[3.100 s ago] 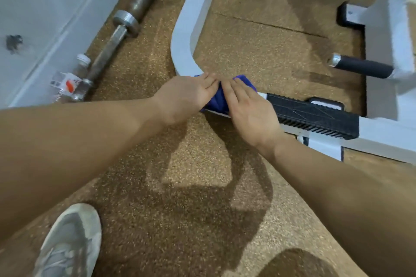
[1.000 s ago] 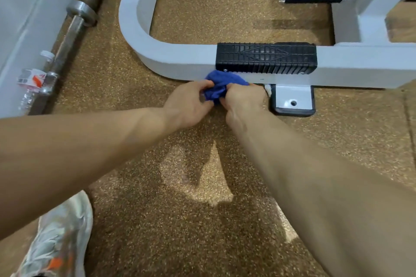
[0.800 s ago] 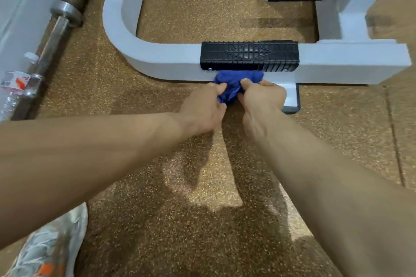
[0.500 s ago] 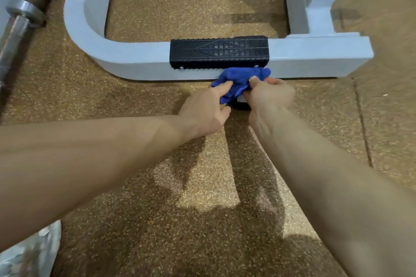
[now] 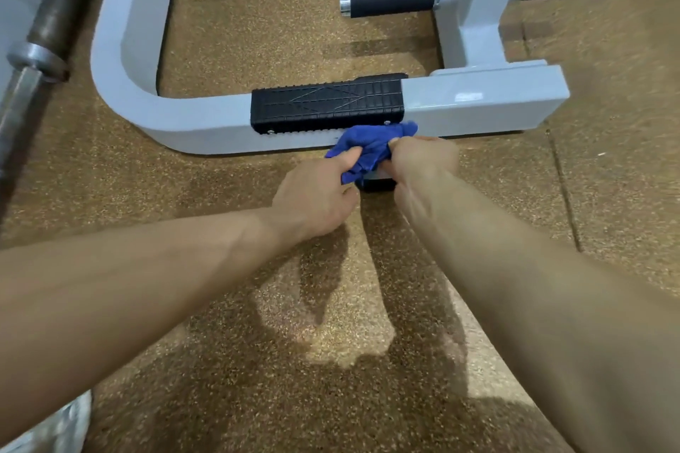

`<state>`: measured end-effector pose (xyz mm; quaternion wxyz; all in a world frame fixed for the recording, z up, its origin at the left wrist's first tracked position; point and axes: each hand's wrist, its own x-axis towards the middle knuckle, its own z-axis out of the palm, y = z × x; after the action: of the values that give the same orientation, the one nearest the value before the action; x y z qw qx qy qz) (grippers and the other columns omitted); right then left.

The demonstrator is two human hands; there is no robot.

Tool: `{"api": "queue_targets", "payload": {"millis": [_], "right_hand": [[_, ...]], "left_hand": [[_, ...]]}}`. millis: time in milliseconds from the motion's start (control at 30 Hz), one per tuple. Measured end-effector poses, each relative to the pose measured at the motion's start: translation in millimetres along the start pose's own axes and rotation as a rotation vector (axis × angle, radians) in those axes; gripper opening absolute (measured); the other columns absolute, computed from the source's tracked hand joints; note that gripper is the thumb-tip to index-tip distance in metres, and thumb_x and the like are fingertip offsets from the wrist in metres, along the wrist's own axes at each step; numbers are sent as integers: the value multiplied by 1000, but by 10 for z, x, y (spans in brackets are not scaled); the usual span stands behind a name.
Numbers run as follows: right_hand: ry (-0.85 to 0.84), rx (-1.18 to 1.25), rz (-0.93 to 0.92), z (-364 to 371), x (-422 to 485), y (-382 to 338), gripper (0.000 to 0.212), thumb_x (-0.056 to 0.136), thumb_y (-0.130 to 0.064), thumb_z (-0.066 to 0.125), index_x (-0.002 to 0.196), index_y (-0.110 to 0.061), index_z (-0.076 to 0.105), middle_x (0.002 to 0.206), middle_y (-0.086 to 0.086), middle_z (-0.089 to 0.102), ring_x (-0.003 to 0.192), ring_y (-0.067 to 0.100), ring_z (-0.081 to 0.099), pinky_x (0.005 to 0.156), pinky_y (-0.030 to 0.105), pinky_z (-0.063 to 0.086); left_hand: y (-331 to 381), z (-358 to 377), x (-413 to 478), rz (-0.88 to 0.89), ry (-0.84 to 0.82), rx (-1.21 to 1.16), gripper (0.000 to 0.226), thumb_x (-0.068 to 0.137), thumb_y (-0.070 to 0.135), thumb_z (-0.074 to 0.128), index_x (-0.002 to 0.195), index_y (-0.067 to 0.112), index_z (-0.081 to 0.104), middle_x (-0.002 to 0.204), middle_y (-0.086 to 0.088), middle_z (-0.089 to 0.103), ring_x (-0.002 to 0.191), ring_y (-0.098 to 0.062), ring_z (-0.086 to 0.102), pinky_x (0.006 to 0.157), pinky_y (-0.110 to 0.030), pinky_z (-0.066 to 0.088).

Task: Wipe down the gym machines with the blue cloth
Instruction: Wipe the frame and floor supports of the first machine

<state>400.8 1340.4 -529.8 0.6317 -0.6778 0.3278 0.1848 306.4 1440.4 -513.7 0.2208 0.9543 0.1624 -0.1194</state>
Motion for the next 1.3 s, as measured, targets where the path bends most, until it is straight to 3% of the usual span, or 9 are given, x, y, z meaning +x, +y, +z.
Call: {"api": "queue_targets", "payload": {"millis": [100,267,367,433,600,733,967,1133,1300], "right_hand": [[6,11,-19,-200,136,-78,24,75,7,64,72,-16,60,78,7,67,75,26,69,78,49,62],[-22,49,-77,-549,302,-211,15,74,-3,69,85,-12,64,82,9,69,76,26,70,70,40,63],[-214,149,-54,-670,250,-336,21,80,5,67,74,-10,54,69,11,58,58,23,59,48,29,52],[-373,163,-55,-772,150,-430,22,85,7,66,94,-9,55,87,19,65,66,26,64,52,30,54],[-650,42,-190,-1134,115,-686,33,89,3,70,119,1,55,101,27,69,79,34,70,71,38,59],[-814,19,-245,-1302,178,-811,25,85,8,70,106,-4,61,77,15,73,67,23,72,64,28,60],[-710,-134,-384,-1374,516,-835,11,92,-2,68,103,-3,69,77,8,68,67,17,68,61,26,59],[-275,-112,-483,-1344,645,-961,33,91,0,55,119,-14,66,90,9,64,68,18,68,62,35,57],[-69,-699,-857,-1329,529,-1003,59,88,-19,57,146,-24,47,136,5,51,124,24,51,106,39,42]], "left_hand": [[214,73,95,36,1,29,70,91,27,56,155,35,31,127,-1,66,103,-26,62,89,-33,50],[526,-6,198,154,31,101,58,94,26,54,150,33,42,97,1,68,77,-19,56,74,-31,49],[649,-77,285,128,177,-52,34,90,32,65,123,28,66,103,8,75,93,-14,68,88,-36,55],[721,-128,334,39,210,-171,27,84,36,74,107,29,61,88,13,73,87,-8,68,84,-37,55],[914,-225,266,157,76,-317,71,75,36,83,129,37,37,92,10,61,82,-9,67,76,-30,54],[964,-371,332,241,109,-293,46,84,17,75,121,30,51,83,3,60,66,-9,60,67,-29,52],[923,-723,549,255,69,-214,24,95,15,62,110,33,69,88,16,68,73,-5,63,68,-20,51],[1047,-858,767,174,163,-431,17,100,21,55,93,28,68,87,8,72,76,-12,68,75,-35,59],[1147,-929,908,133,61,-703,21,103,17,48,89,27,60,94,-1,68,84,-22,70,87,-43,60]]}}
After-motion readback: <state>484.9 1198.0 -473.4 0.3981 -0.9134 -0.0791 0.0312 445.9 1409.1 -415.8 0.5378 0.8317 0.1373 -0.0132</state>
